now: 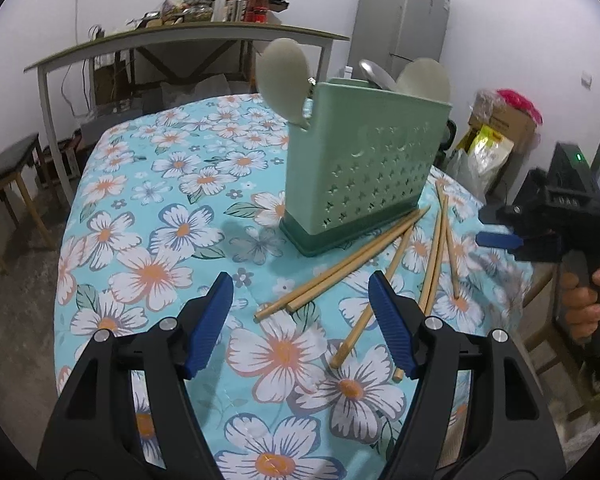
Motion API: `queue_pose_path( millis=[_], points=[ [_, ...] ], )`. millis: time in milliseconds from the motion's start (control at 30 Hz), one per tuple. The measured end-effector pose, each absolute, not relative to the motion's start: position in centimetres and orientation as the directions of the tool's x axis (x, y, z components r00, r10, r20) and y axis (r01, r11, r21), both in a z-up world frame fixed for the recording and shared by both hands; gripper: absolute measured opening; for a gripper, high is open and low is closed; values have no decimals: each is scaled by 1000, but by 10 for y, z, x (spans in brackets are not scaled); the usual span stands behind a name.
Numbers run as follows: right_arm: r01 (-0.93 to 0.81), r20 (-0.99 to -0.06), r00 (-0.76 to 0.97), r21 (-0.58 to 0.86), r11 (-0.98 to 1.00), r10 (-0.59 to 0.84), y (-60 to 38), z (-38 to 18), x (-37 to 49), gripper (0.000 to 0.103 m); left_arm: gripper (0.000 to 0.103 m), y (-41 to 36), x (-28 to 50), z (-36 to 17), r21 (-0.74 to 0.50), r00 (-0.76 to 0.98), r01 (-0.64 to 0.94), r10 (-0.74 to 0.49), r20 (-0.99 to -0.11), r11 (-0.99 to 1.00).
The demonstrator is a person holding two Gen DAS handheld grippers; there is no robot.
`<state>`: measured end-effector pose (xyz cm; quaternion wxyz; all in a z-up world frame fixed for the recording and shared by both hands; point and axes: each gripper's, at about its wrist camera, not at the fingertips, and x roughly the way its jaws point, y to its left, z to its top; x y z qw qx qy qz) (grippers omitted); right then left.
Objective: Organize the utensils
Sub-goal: 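Reach the right tool down to the wooden chopsticks and grasp one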
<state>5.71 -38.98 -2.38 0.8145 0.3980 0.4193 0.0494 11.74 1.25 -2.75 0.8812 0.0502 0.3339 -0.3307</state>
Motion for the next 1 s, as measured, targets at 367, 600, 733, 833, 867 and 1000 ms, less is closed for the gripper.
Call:
queue_pose_path(
  millis=[367,600,733,833,867,1000],
  points=[
    [303,-648,634,710,635,422,-402,-48,63,34,58,-8,108,-28,-121,515,677,-585,-626,726],
    [326,-666,614,702,633,424,-397,-62,73,20,49,-20,101,-29,-133,477,708,-609,-634,694],
    [339,-671,613,700,628,417,-398,-69,77,12,48,-24,98,-31,-145,462,713,-615,-639,686],
    [344,-662,623,711,613,418,-400,-72,76,10,48,-27,96,-31,-148,455,717,-618,-641,682],
    [344,-663,624,709,616,414,-399,-72,75,10,48,-28,96,-31,-148,455,717,-619,-641,681],
    [354,-663,636,705,615,395,-406,-70,64,8,48,-30,94,-30,-152,450,722,-624,-639,675]
  ],
)
